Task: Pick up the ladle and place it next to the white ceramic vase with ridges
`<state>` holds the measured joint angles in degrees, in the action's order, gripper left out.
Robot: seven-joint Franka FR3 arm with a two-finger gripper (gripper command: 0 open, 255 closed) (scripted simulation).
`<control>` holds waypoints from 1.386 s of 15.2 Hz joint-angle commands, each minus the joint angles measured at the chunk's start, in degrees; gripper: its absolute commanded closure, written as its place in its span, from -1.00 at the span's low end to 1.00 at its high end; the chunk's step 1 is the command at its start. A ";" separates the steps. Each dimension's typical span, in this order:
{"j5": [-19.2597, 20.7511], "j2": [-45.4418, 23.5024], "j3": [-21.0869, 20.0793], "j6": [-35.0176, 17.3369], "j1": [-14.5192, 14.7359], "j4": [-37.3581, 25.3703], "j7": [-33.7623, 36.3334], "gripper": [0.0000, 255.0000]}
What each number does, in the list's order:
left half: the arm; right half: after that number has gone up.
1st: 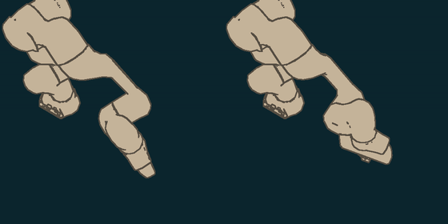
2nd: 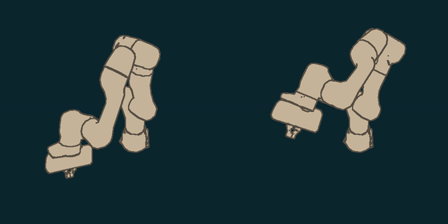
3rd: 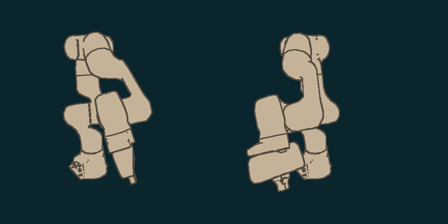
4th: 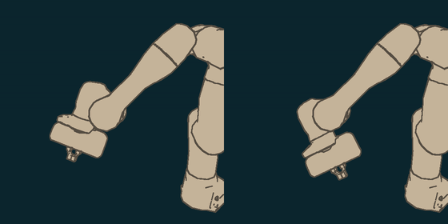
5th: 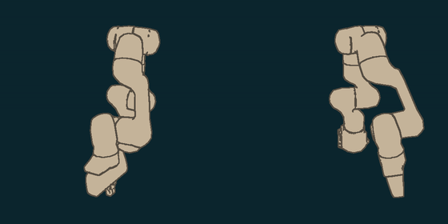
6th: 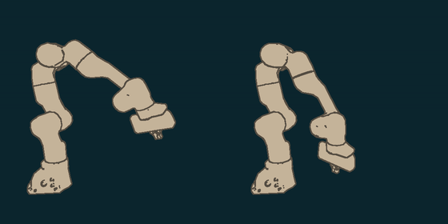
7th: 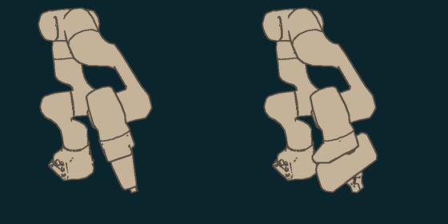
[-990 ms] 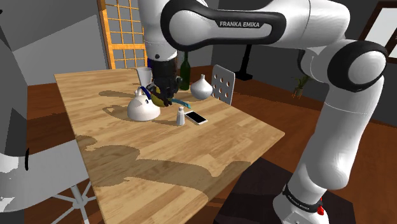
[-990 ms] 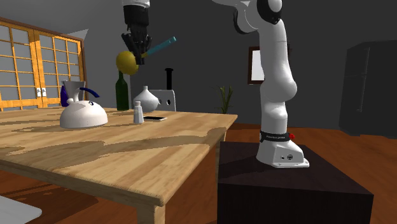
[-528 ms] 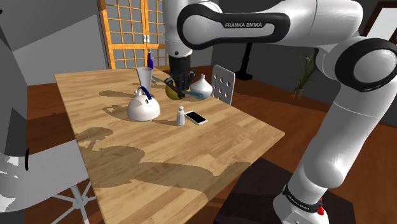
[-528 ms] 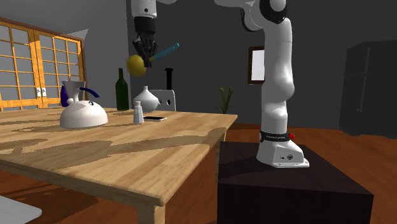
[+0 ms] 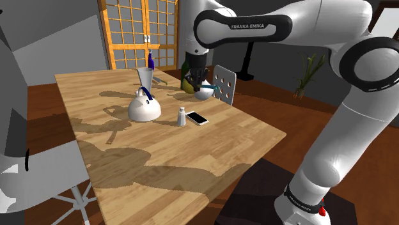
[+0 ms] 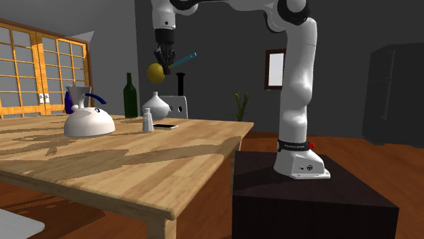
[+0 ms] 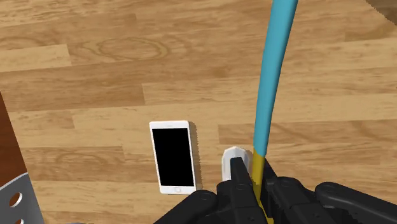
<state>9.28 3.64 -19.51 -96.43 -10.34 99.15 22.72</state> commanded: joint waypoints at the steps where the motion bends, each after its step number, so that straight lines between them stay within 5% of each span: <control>1: 0.03 0.10 1.59 -0.64 -1.37 0.17 -3.01 1.00; 11: 0.34 -2.07 8.64 -3.14 -7.67 -1.68 -16.07 1.00; 21: 0.18 -9.92 14.50 -3.64 -13.82 -10.96 -28.25 1.00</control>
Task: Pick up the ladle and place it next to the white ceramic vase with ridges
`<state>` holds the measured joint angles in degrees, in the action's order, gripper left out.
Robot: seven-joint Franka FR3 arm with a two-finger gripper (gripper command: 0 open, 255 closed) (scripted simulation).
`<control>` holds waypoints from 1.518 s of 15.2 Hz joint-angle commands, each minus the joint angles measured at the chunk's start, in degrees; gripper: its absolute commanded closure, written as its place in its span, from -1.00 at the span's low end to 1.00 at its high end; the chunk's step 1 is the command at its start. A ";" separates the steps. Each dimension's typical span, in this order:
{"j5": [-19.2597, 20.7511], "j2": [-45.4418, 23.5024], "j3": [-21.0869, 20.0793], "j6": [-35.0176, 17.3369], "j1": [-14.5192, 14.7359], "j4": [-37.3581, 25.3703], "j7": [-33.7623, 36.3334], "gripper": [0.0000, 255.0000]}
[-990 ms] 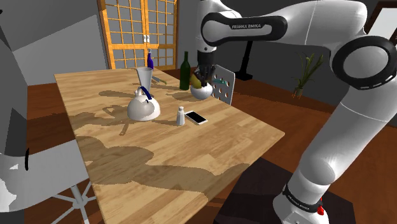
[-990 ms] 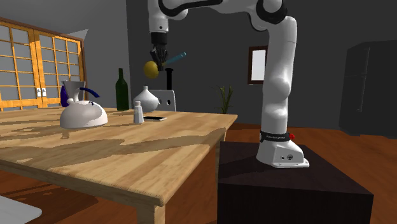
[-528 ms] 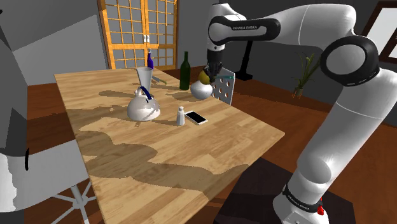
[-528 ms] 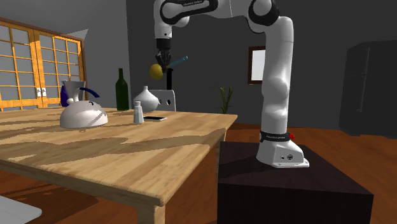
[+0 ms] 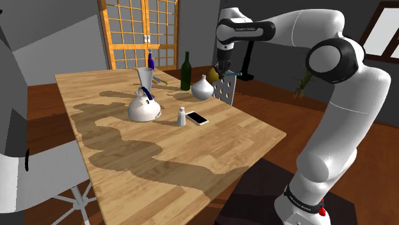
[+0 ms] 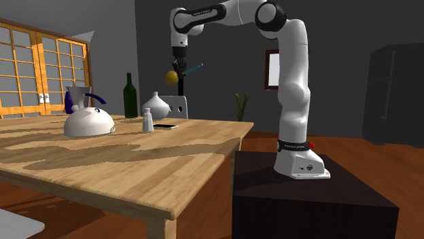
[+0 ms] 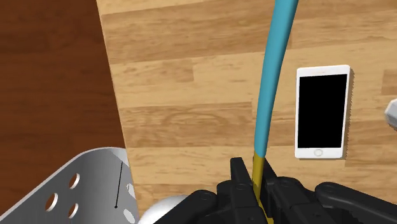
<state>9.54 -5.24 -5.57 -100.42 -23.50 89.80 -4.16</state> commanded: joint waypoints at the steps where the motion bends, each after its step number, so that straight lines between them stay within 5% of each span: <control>1: -0.16 -2.15 1.06 0.48 -1.28 -3.02 -2.55 1.00; 11: -1.73 -16.74 4.83 4.68 -7.56 -23.34 -13.47 1.00; 23: -1.51 -14.49 4.84 -5.68 -7.79 -10.65 -12.24 1.00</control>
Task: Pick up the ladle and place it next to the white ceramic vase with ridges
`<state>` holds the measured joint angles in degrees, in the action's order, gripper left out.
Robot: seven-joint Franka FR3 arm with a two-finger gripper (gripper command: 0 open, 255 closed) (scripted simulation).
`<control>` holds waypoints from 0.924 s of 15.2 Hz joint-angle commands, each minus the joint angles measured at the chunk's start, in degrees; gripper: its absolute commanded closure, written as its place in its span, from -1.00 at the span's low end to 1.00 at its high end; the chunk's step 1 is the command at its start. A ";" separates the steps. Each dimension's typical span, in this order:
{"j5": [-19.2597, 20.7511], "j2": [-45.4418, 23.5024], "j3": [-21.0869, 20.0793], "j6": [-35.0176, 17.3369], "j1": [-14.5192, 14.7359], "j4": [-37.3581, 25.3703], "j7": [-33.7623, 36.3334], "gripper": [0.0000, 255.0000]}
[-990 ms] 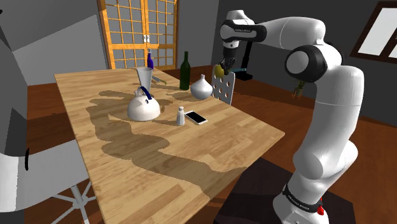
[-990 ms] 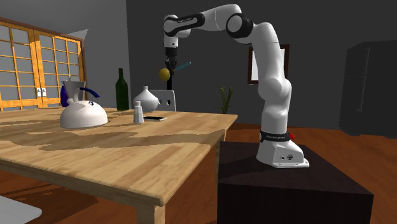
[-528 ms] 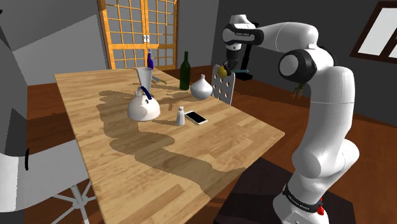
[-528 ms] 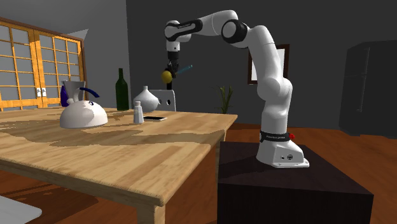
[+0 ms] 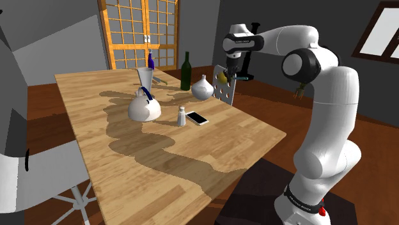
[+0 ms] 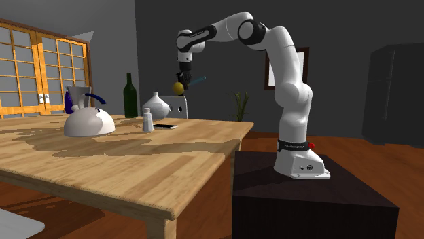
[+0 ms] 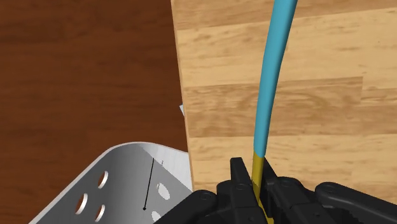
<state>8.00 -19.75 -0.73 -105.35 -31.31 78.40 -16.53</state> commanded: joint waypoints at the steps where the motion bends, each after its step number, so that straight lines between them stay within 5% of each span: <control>1: 0.06 0.08 0.00 -1.54 0.01 1.60 0.23 1.00; 14: 0.56 -0.53 0.11 -11.18 -0.11 10.70 1.49 1.00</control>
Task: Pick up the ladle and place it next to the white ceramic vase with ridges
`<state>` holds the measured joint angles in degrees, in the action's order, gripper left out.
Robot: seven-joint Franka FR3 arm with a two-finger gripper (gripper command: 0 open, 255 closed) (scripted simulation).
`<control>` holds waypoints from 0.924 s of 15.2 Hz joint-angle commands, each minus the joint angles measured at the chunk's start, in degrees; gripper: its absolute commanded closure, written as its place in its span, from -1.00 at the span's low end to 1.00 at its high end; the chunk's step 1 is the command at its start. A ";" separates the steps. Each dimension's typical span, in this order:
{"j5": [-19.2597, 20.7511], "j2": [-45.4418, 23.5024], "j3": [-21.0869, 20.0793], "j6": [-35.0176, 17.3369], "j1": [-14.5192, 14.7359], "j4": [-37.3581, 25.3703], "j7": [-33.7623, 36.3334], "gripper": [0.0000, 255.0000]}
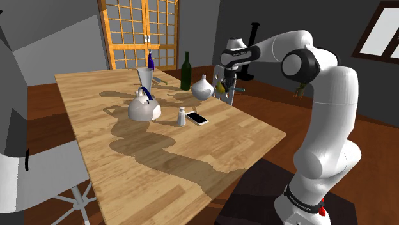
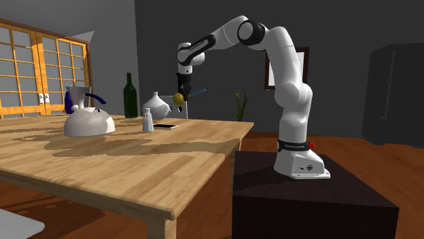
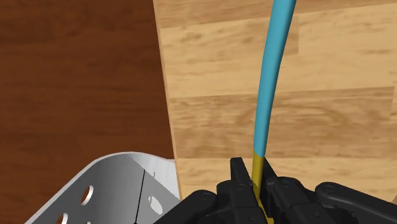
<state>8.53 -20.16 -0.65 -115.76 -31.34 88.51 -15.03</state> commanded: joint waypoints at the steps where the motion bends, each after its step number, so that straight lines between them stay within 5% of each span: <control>1: 0.07 -0.26 0.05 -1.48 -0.09 1.17 0.08 1.00; 14: 0.81 -3.09 0.29 -10.19 -0.11 7.11 1.40 1.00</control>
<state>9.26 -22.92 -0.38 -125.21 -31.49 95.24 -13.79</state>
